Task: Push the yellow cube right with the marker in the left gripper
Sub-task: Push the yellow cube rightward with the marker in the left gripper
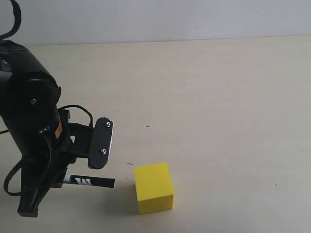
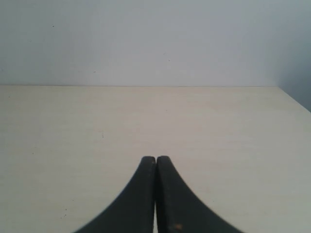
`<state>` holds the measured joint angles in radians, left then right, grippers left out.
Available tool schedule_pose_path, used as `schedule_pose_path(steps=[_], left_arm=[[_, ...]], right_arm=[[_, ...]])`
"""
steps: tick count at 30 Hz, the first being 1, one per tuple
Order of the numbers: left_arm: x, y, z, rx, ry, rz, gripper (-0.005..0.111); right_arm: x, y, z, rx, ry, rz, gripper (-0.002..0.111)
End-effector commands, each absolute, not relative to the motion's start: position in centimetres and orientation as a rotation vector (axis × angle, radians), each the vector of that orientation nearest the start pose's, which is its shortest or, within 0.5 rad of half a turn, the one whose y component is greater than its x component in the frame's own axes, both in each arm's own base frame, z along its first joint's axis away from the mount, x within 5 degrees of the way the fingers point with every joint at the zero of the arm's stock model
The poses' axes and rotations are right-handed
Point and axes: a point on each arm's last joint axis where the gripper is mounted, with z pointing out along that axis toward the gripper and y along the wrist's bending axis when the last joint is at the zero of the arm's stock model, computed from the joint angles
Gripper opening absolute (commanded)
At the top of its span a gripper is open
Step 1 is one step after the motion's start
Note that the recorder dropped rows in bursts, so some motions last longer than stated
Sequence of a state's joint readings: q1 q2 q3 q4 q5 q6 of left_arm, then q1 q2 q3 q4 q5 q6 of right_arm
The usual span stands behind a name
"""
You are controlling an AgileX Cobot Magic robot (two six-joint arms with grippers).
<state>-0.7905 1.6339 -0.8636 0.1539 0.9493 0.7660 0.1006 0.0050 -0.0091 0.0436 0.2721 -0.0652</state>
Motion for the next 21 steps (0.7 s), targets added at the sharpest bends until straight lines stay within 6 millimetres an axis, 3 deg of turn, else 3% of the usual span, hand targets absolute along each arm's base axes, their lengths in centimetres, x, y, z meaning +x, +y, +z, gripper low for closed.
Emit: schedule_pose_path(steps=[1,8,12,21], left_arm=[[19.1,-17.8,16.5,-2.254,-2.122,-0.176,0.0],[20.0,-20.4,15.1,-2.23,-2.308,-0.017,0.0],[20.1,-22.4,15.2,-2.302,-2.292,-0.004,0.0],[20.1,-20.4,15.3,-2.205,-2.143,-0.126,0.0]], right_arm=[[5.4,0.6,19.1,-0.116,1.743,0.059,0.0],[5.4,0.6,19.1,-0.116,1.743,0.059,0.0],[5.4,0.6,19.1,-0.116,1.743,0.059,0.0],[5.4,0.6,19.1,-0.116,1.743,0.059,0.0]])
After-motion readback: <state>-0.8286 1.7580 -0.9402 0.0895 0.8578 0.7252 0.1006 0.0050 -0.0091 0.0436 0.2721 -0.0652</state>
